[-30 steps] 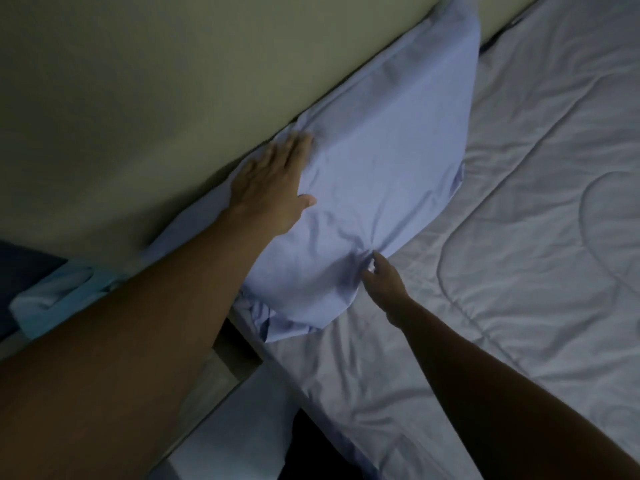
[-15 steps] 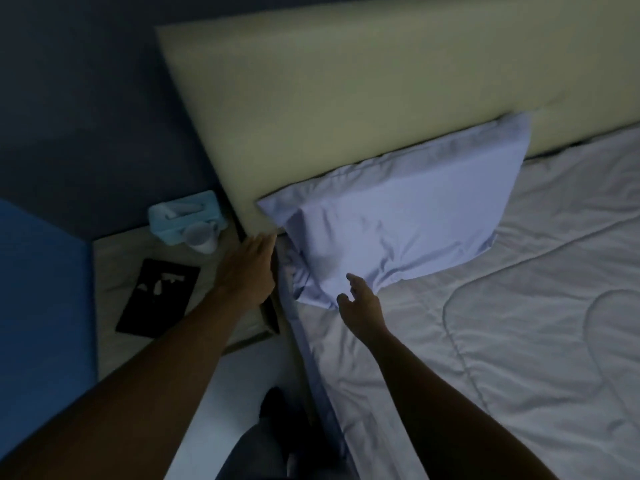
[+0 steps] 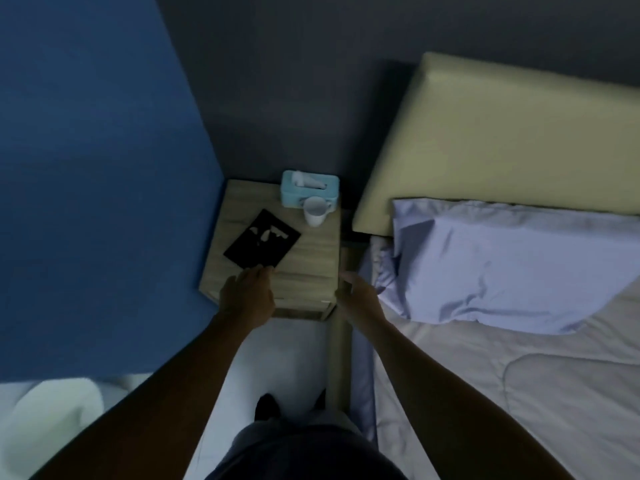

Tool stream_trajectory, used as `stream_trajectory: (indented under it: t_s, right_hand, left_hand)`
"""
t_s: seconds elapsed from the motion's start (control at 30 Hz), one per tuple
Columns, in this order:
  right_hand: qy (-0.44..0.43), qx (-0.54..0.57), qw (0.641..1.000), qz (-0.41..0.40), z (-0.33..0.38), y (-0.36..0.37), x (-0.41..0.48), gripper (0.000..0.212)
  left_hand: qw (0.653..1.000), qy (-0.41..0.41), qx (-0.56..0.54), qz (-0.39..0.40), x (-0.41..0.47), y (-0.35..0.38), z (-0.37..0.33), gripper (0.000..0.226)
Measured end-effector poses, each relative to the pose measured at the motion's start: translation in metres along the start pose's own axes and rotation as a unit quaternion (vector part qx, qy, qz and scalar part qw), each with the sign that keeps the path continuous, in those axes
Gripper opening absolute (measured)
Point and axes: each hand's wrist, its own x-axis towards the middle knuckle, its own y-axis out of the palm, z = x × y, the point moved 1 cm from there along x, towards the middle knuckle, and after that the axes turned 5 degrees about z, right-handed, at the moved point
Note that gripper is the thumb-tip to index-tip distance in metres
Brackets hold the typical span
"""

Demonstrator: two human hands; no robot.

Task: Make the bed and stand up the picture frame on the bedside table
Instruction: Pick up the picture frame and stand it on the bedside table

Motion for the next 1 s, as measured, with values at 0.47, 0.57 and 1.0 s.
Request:
stream_trajectory:
  t_s: [0.47, 0.57, 1.0]
  right_hand:
    - [-0.077, -0.101, 0.981, 0.146, 0.026, 0.099, 0.111, 0.05]
    - [-0.074, -0.138, 0.975, 0.156, 0.008, 0.115, 0.147, 0.052]
    - [-0.155, -0.121, 0.978, 0.073, -0.039, 0.171, 0.344, 0.06]
  left_hand:
    - [0.991, -0.044, -0.127, -0.01, 0.059, 0.048, 0.094, 0.056]
    - [0.987, -0.061, -0.149, -0.015, 0.089, 0.068, 0.105, 0.056]
    - [0.97, -0.102, -0.214, -0.054, 0.24, 0.204, 0.114, 0.071]
